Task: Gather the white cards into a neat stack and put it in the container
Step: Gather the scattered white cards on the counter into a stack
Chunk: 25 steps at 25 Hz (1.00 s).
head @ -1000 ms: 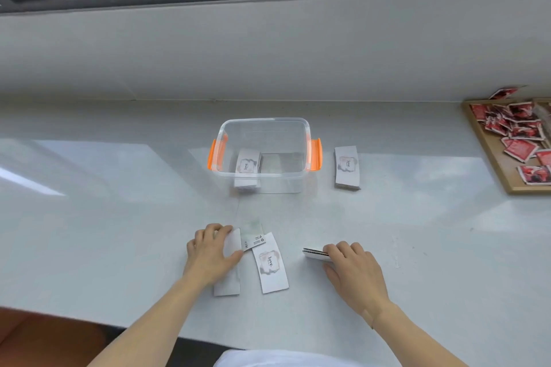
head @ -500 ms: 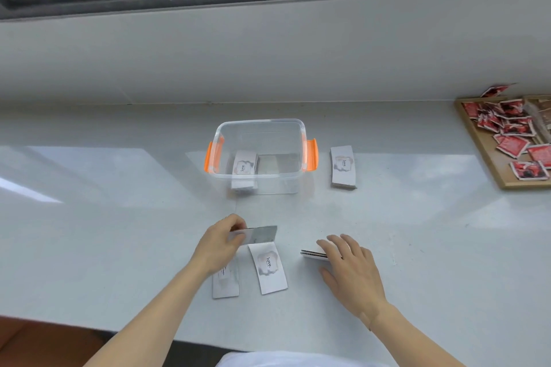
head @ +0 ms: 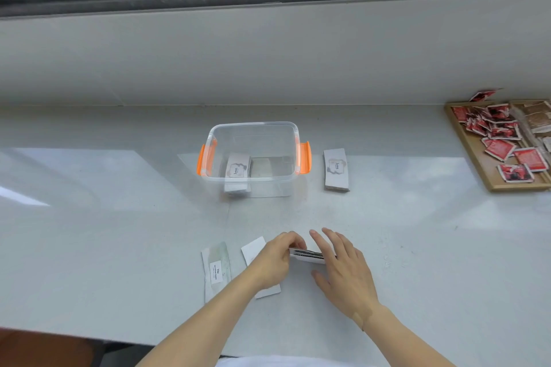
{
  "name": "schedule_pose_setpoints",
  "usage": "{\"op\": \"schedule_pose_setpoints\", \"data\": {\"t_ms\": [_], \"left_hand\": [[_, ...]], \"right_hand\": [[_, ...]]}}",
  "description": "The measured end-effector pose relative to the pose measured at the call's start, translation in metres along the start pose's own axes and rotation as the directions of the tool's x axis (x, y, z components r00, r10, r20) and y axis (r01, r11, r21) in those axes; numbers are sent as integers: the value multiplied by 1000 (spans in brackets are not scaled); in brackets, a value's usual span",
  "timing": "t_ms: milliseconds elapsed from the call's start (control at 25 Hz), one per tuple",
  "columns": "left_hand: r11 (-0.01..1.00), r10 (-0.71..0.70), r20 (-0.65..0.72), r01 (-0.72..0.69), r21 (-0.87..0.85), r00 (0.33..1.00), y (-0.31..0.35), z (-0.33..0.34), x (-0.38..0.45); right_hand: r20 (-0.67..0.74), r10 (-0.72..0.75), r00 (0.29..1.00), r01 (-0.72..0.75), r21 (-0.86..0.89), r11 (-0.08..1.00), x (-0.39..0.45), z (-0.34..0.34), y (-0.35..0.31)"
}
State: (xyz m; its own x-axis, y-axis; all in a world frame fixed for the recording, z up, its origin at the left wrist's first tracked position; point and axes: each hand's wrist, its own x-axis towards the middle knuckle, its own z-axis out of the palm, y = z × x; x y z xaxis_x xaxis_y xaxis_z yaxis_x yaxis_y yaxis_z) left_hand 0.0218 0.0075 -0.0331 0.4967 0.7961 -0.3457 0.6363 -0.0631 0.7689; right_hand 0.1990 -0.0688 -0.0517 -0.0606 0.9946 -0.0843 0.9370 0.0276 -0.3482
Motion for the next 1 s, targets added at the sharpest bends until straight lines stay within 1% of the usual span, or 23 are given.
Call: {"op": "schedule_pose_setpoints", "data": {"t_ms": [80,200,280,440,520,640,720,840,920,1000], "left_hand": [[999,-10,50,12,-44,999,7,4,1],[996,-27,83,33,-78,996,14,9,4],[996,-29,95,37,-84,995,16,11,4],[996,-55,112,63,-71,992,20,20,4],[997,-54,98,60,-56,994,21,27,3],[998,-38,60,41,-40,997,19,35,3],[999,-35,53,36,-19,998,16,35,1],[999,-32,24,32,17,999,5,26,-4],[997,-37,-23,39,64,999,-8,13,-9],[987,-29,-77,41,155,997,-22,-5,-14]], "right_hand": [[2,-1,1000,1,4,1000,2,1,1],[-11,28,1000,-28,17,999,4,2,1],[-46,27,999,-25,39,999,4,4,3],[-109,-1,994,2,4,1000,5,11,8],[-111,8,994,-8,-4,1000,7,12,6],[-42,29,999,-30,-15,999,7,7,3],[-14,18,1000,-18,-22,1000,7,3,1],[-19,-1,1000,1,-4,1000,7,-1,1],[-17,-25,1000,25,1,1000,7,-2,0],[-15,-43,999,43,-11,999,6,-4,1]]}}
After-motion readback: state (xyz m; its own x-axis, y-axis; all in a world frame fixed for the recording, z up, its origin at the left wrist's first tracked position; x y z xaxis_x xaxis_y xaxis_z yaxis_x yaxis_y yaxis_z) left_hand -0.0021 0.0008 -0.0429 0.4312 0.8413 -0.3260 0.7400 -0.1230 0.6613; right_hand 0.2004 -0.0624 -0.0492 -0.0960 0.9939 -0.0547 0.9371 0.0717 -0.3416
